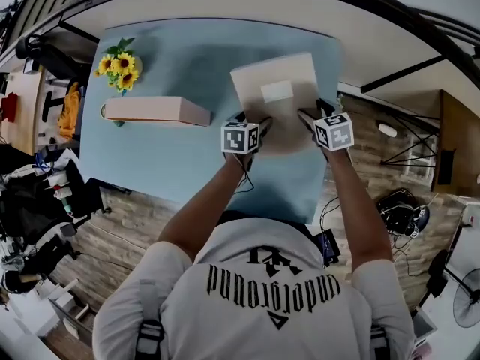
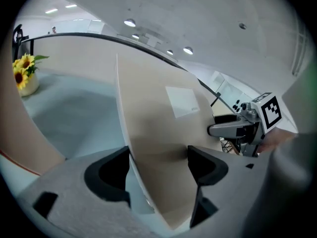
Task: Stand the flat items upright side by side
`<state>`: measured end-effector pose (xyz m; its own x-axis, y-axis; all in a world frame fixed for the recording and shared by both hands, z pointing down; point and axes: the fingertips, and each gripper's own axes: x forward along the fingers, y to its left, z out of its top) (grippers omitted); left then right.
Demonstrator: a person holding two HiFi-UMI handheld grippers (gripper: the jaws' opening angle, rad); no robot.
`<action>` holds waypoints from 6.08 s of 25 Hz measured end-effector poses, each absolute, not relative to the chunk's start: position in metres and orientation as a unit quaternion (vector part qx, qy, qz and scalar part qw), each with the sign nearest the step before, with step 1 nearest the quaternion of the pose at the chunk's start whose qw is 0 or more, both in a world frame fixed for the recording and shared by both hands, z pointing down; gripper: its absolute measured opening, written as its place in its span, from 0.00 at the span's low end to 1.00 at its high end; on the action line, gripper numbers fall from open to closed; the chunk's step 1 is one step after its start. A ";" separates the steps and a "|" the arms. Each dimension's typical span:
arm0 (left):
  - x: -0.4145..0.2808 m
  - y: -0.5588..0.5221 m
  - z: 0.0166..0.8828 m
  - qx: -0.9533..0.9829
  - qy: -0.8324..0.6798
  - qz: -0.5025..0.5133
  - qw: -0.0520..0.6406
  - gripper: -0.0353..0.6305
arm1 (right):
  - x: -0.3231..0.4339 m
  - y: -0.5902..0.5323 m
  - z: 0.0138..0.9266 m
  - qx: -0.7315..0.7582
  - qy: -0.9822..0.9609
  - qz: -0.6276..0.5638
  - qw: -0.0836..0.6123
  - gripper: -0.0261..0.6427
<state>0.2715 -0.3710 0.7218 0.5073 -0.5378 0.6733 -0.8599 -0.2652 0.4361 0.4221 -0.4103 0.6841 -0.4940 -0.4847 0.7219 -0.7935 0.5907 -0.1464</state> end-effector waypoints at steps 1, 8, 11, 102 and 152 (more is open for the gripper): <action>0.271 -0.366 0.716 0.776 -0.449 0.202 0.393 0.62 | 0.423 -0.400 0.676 0.397 -0.829 0.231 0.319 0.52; 0.262 -0.326 0.671 0.828 -0.407 0.221 0.317 0.62 | 0.418 -0.332 0.629 0.485 -0.809 0.190 0.272 0.52; 0.258 -0.311 0.655 0.847 -0.390 0.226 0.282 0.62 | 0.414 -0.305 0.613 0.518 -0.798 0.172 0.255 0.52; -0.108 -0.270 0.668 0.825 -0.495 0.261 0.078 0.59 | 0.059 -0.259 0.657 0.505 -0.826 0.062 0.244 0.43; -0.135 -0.155 0.493 0.895 -0.435 0.080 0.061 0.27 | 0.031 -0.139 0.474 0.458 -0.882 -0.012 0.114 0.18</action>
